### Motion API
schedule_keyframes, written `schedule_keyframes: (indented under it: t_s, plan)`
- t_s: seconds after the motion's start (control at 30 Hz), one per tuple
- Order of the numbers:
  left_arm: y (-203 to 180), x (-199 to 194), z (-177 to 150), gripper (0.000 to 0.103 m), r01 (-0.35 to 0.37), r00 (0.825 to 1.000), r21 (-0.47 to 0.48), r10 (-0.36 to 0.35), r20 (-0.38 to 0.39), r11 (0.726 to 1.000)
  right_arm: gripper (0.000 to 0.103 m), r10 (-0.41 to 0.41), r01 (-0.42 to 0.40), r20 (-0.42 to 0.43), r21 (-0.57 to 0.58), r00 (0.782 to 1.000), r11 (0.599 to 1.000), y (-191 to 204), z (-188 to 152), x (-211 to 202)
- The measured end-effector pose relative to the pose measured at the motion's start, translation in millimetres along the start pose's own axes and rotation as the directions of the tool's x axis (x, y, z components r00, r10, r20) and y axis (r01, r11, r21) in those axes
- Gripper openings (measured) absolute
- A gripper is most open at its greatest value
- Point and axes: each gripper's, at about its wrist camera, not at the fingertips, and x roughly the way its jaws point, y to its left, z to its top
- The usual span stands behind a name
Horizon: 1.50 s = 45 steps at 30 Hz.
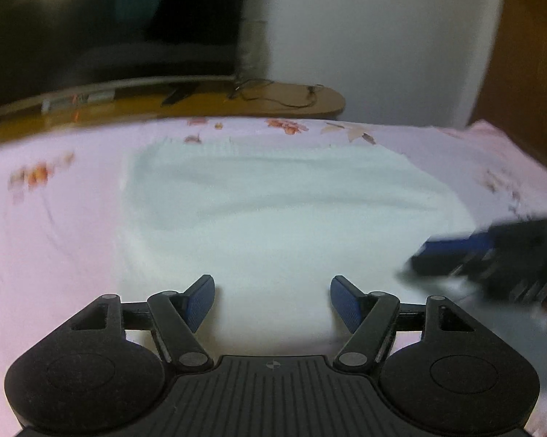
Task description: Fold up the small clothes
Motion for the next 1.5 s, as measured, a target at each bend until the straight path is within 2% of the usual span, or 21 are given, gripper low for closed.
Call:
schedule_keyframes:
  t_s: [0.07, 0.13, 0.2, 0.3, 0.47, 0.57, 0.63, 0.7, 0.77, 0.87, 0.9, 0.97, 1.07, 1.13, 1.27, 1.4, 1.43, 1.5]
  plan:
    - [0, 8, -11, 0.07, -0.066, 0.997, -0.049, 0.064, -0.031, 0.997, 0.028, -0.017, 0.018, -0.017, 0.016, 1.0, 1.0, 14, -6, 11]
    - [5, 5, -20, 0.07, -0.097, 0.995, -0.077, 0.097, 0.002, 0.992, 0.031, -0.036, 0.037, -0.029, 0.04, 0.999, 0.999, 22, -13, 19]
    - [10, 0, -24, 0.07, -0.122, 0.992, -0.08, 0.123, 0.01, 0.989, 0.031, -0.095, 0.096, -0.069, 0.013, 0.993, 0.995, 25, -19, 25]
    - [20, -8, -30, 0.07, -0.128, 0.992, -0.071, 0.129, 0.007, 0.989, 0.031, -0.098, 0.099, -0.054, 0.019, 0.994, 0.995, 10, -30, 11]
    - [29, -17, -38, 0.07, -0.13, 0.992, -0.042, 0.13, 0.004, 0.991, 0.029, -0.163, 0.165, -0.051, 0.046, 0.985, 0.985, -39, -52, -20]
    - [20, -22, -33, 0.07, -0.174, 0.985, -0.032, 0.174, -0.002, 0.984, 0.028, -0.16, 0.163, -0.051, 0.061, 0.986, 0.985, -48, -56, -28]
    - [6, -23, -23, 0.07, -0.211, 0.977, -0.039, 0.212, 0.012, 0.977, 0.032, -0.186, 0.189, -0.044, 0.067, 0.982, 0.98, -40, -51, -34]
    - [-12, -17, -16, 0.07, -0.203, 0.978, -0.029, 0.204, 0.032, 0.979, 0.033, -0.182, 0.18, 0.009, 0.098, 0.983, 0.979, -33, -45, -40]
    - [-30, -5, -14, 0.071, -0.221, 0.975, -0.006, 0.221, 0.016, 0.975, 0.033, -0.203, 0.202, 0.004, 0.092, 0.979, 0.975, -29, -40, -33]
    - [-38, 11, -21, 0.08, -0.261, 0.965, 0.005, 0.261, -0.017, 0.965, 0.033, -0.233, 0.233, -0.02, 0.115, 0.972, 0.966, -30, -40, -22]
    - [-34, 10, -24, 0.086, -0.26, 0.966, -0.018, 0.26, -0.01, 0.965, 0.033, -0.249, 0.252, -0.033, 0.12, 0.968, 0.96, -33, -43, -19]
    - [-19, 6, -31, 0.087, -0.247, 0.969, -0.054, 0.248, 0.007, 0.967, 0.031, -0.273, 0.277, -0.045, 0.125, 0.961, 0.953, -42, -53, -18]
    - [-5, -3, -32, 0.087, -0.238, 0.971, -0.054, 0.238, 0.006, 0.97, 0.03, -0.278, 0.28, -0.031, 0.153, 0.96, 0.948, -56, -63, -32]
    - [5, -12, -27, 0.087, -0.243, 0.968, -0.087, 0.248, 0.048, 0.966, 0.03, -0.261, 0.262, -0.03, 0.163, 0.965, 0.951, -59, -63, -37]
    - [33, -7, -3, 0.087, -0.218, 0.964, -0.151, 0.237, 0.118, 0.964, 0.031, -0.262, 0.242, 0.054, 0.242, 0.964, 0.94, -75, -42, -41]
    - [55, 26, 23, 0.087, -0.16, 0.98, -0.145, 0.175, 0.095, 0.976, 0.025, -0.306, 0.265, 0.073, 0.34, 0.949, 0.903, -97, -16, -23]
    - [57, 36, 27, 0.087, -0.183, 0.979, -0.122, 0.192, 0.064, 0.976, 0.022, -0.309, 0.264, 0.078, 0.353, 0.948, 0.898, -101, -10, -18]
    - [60, 55, 29, 0.087, -0.264, 0.964, -0.094, 0.264, -0.005, 0.96, 0.017, -0.322, 0.278, 0.071, 0.357, 0.944, 0.892, -107, -3, -6]
